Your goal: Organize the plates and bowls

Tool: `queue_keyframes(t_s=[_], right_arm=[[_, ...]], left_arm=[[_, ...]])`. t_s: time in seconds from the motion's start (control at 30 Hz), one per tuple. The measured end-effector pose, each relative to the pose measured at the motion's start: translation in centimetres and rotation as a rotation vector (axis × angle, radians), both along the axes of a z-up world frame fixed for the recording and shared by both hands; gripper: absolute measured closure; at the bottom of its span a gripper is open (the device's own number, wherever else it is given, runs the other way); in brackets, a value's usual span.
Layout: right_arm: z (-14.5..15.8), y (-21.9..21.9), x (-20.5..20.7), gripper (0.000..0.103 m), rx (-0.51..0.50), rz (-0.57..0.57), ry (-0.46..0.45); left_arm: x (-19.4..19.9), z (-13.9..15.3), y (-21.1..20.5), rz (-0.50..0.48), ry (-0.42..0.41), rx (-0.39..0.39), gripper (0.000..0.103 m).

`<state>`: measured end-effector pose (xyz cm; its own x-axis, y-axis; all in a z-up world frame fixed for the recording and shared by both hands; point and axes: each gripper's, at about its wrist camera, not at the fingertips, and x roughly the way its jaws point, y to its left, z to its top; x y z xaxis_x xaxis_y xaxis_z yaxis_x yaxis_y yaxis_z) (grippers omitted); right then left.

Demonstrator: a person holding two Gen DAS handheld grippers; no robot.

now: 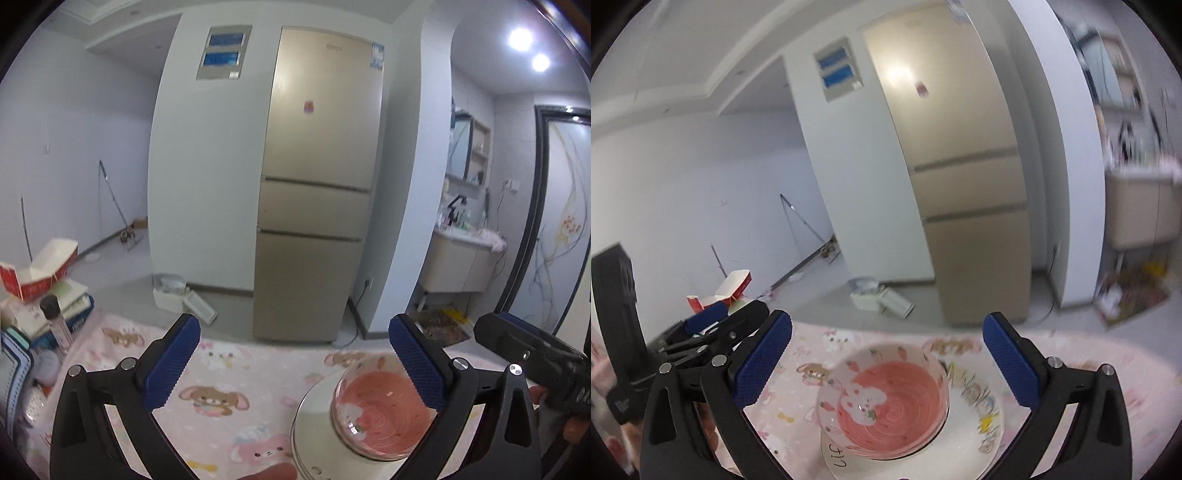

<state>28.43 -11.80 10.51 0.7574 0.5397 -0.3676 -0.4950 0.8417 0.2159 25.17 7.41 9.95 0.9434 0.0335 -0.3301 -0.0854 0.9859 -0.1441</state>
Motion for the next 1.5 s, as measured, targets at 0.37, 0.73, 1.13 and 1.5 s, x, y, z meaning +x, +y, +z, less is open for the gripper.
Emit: queue_keyframes(t_s=[0.37, 0.73, 1.13, 1.5], right_arm=[[9.9, 0.9, -11.7, 0.0, -0.037, -0.07, -0.366], [10.3, -1.3, -20.8, 0.0, -0.103, -0.027, -0.518], [5.1, -4.6, -23.7, 0.0, -0.139, 0.0, -0.377], [-1.7, -4.6, -25.1, 0.0, -0.219, 0.041, -0.29]], left_arm=[[-9.2, 9.1, -1.9, -0.011, -0.162, 0.094, 0.0], [-19.8, 10.4, -6.0, -0.047, -0.222, 0.187, 0.0], [-24.9, 5.5, -8.4, -0.076, -0.2, 0.213, 0.0], [-24.3, -1.1, -8.1, -0.101, -0.111, 0.212, 0.0]])
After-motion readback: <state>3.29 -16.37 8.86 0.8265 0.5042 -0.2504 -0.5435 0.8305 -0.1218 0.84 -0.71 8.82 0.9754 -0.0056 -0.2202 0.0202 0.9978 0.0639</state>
